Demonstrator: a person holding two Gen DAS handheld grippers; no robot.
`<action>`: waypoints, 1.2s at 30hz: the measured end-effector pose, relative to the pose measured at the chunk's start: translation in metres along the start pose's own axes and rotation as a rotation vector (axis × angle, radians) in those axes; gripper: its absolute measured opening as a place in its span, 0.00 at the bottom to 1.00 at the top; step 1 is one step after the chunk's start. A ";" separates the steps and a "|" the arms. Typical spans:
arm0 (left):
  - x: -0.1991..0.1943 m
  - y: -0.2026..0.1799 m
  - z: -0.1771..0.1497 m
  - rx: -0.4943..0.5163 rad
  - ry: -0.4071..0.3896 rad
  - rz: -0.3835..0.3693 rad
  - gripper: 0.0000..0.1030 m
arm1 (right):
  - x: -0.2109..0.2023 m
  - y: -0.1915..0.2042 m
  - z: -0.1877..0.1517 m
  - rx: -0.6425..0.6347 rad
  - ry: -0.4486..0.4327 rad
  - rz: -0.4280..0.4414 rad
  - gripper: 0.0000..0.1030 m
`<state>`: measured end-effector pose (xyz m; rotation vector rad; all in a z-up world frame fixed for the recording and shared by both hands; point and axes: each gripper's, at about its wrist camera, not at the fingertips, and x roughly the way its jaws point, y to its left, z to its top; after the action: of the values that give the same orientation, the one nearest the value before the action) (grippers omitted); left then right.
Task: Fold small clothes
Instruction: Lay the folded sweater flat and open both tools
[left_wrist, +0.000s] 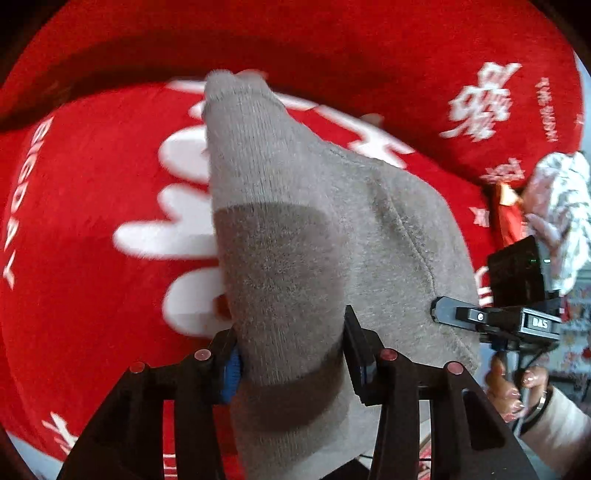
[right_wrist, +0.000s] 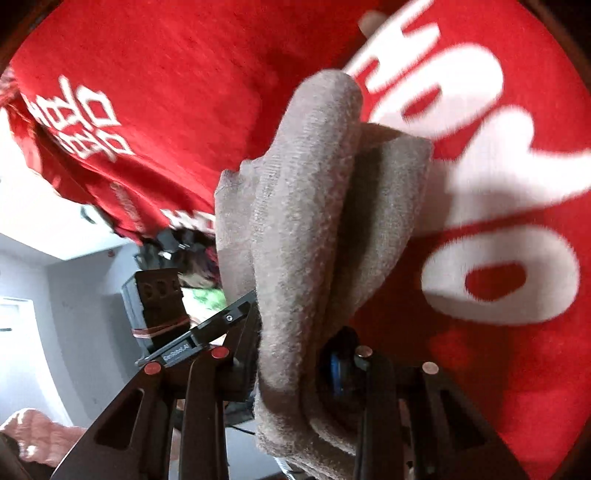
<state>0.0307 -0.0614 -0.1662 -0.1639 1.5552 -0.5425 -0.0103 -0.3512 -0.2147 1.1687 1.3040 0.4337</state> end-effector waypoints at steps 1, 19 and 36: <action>0.003 0.006 -0.004 -0.008 0.000 0.035 0.46 | 0.009 -0.002 -0.001 -0.007 0.010 -0.047 0.31; -0.025 0.021 -0.026 -0.024 -0.036 0.239 0.64 | -0.018 0.014 -0.025 -0.139 -0.078 -0.709 0.34; -0.042 -0.007 -0.035 -0.006 -0.059 0.351 1.00 | -0.022 0.069 -0.055 -0.167 -0.140 -0.812 0.68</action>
<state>-0.0017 -0.0413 -0.1260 0.0884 1.4867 -0.2534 -0.0425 -0.3177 -0.1366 0.4490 1.4598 -0.1341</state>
